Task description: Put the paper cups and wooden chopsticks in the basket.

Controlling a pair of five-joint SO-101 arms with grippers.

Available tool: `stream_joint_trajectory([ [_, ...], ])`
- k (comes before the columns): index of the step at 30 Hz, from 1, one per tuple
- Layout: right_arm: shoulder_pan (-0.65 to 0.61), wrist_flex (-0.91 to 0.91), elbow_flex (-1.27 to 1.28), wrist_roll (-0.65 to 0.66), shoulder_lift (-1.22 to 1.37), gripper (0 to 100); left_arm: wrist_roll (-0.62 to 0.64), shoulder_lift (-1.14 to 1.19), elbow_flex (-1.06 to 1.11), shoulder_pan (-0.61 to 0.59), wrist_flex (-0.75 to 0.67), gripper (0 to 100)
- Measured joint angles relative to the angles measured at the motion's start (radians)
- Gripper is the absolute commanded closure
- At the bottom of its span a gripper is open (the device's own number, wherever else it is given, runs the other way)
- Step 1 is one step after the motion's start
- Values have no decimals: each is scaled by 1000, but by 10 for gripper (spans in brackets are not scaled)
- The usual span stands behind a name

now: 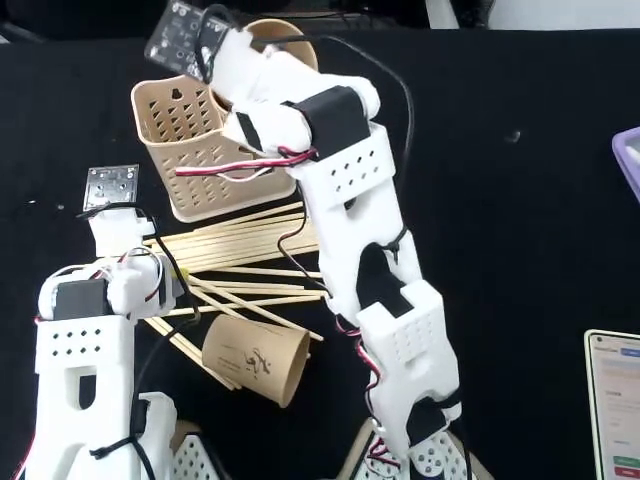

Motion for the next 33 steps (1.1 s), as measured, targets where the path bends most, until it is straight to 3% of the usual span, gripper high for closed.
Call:
stream_joint_trajectory([
  [7,0,-161,-29,-147,5,734,0,0,0,0,0,755],
  [17,0,-172,-86,-172,8,737,0,0,0,0,0,755],
  [19,0,-157,-147,-172,6,790,0,0,0,0,0,755],
  [22,0,-127,-222,-172,-8,977,0,0,0,0,0,755],
  [33,12,-71,-227,-172,64,984,0,0,0,0,0,755],
])
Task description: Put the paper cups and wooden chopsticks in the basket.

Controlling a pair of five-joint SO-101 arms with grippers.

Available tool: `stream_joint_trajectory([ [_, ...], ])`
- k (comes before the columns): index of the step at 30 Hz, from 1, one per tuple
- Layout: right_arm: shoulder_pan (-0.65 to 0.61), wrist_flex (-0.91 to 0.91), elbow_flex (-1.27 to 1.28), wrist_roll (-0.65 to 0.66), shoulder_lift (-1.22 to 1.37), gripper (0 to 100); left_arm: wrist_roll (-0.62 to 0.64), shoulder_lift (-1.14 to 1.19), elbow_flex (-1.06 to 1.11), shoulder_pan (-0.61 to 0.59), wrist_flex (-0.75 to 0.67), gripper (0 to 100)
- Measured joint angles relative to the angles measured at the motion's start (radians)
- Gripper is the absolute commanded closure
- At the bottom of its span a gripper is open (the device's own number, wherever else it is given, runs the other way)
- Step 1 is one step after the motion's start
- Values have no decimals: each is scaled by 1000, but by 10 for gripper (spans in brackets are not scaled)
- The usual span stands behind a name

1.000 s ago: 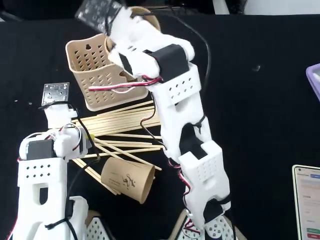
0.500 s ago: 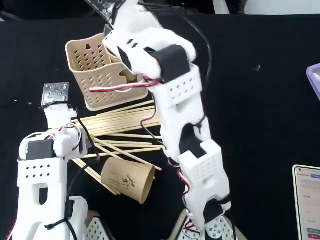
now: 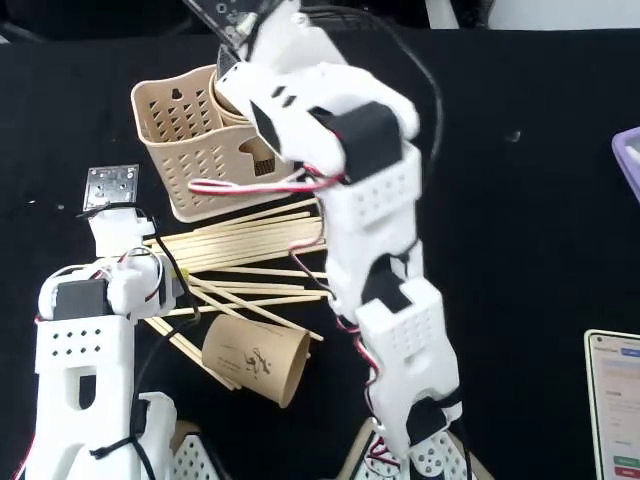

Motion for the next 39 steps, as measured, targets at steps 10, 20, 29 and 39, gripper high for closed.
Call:
stream_joint_trajectory([
  [10,0,-198,-34,-2,127,984,0,0,0,0,0,755],
  [20,0,-6,-34,0,-3,913,0,0,0,0,0,755],
  [29,63,149,6,0,-236,971,2,0,0,0,14,755],
  [39,118,149,819,0,-878,841,-46,0,-35,0,175,755],
])
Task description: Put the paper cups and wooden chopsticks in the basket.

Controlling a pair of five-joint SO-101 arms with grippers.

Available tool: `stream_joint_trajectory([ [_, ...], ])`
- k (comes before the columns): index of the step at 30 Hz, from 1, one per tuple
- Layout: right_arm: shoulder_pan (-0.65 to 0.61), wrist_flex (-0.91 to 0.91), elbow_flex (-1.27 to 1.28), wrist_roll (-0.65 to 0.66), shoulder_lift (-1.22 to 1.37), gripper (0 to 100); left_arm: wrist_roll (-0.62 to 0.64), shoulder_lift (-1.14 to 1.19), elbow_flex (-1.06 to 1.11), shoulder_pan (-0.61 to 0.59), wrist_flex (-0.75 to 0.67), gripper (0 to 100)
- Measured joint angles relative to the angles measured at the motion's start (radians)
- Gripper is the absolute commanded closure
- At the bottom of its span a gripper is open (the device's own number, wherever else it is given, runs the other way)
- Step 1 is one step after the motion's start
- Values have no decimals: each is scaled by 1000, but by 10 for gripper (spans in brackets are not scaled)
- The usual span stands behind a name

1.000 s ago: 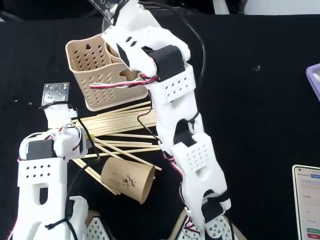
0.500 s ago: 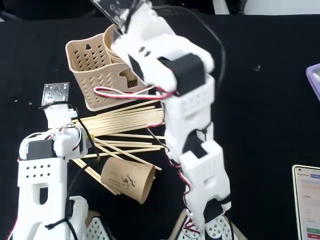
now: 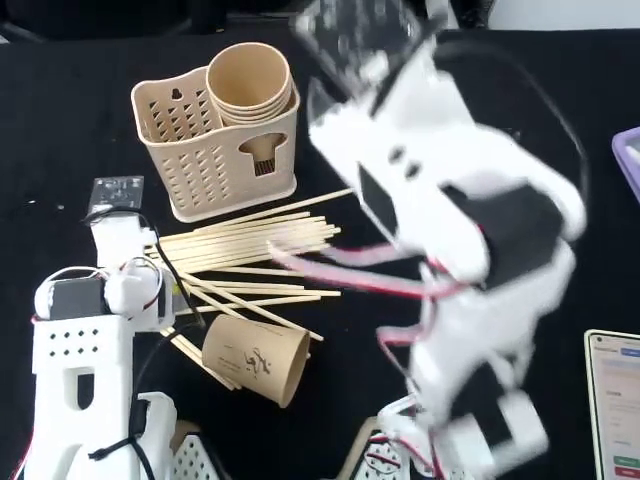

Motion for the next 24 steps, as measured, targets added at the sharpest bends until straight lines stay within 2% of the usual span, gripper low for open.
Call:
stream_joint_trajectory([
  [2,8,-6,256,11,-173,846,-51,0,0,0,5,753],
  [6,17,-114,753,114,-514,847,-91,-6,0,3,41,751],
  [9,29,-222,1103,172,-749,846,-98,-6,0,63,74,751],
  [14,25,-338,1594,262,-868,845,-101,-6,0,146,84,750],
  [17,8,-348,1748,307,-881,838,-104,-6,0,153,83,750],
  [21,-80,-348,1869,325,-885,764,-104,-6,0,160,69,750],
  [24,-157,-388,1942,310,-885,751,-104,-6,26,158,26,750],
])
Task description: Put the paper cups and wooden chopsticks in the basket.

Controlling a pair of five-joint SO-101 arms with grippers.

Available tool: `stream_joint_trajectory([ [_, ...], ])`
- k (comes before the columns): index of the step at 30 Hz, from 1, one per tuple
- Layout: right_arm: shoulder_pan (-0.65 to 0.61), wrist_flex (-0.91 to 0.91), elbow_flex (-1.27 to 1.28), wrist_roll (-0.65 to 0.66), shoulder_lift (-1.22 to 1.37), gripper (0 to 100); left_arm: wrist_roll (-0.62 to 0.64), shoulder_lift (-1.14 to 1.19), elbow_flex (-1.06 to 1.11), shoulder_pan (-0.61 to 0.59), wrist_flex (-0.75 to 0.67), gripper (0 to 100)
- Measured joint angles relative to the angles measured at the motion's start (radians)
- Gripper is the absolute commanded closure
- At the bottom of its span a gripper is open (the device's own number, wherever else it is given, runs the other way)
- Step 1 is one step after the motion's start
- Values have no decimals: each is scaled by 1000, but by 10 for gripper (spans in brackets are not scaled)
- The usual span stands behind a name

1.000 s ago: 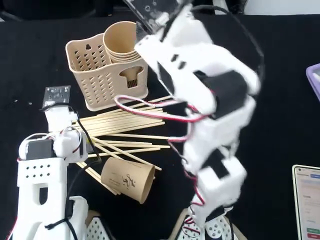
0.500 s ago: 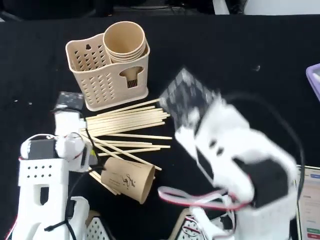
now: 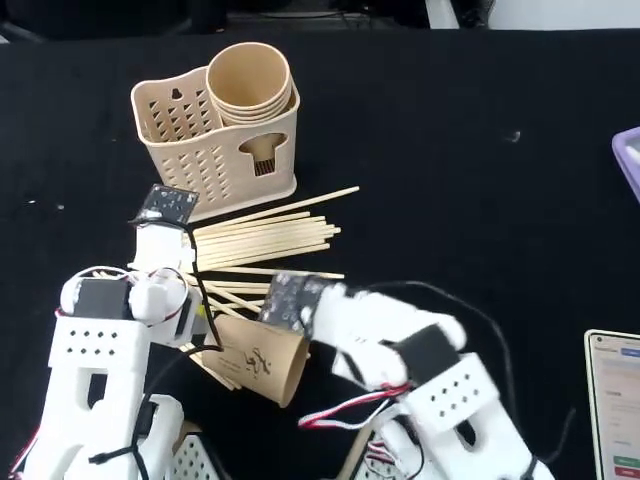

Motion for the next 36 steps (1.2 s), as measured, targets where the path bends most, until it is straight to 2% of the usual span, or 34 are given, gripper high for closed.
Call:
stream_joint_trajectory([
  [8,-201,-106,48,-97,0,750,0,0,29,0,-46,754],
  [13,-252,-212,92,-129,0,758,0,0,29,0,-46,754],
  [15,-258,-282,137,-132,0,812,0,0,29,0,-46,754],
  [19,-258,-420,216,-169,0,995,0,0,29,-61,-55,754],
  [24,-256,-463,218,-178,-12,988,18,0,11,-184,-55,752],
  [29,-153,-361,129,-178,-103,988,54,0,2,-215,-55,752],
  [36,123,-97,-150,-89,-239,988,60,0,2,-215,-55,752],
])
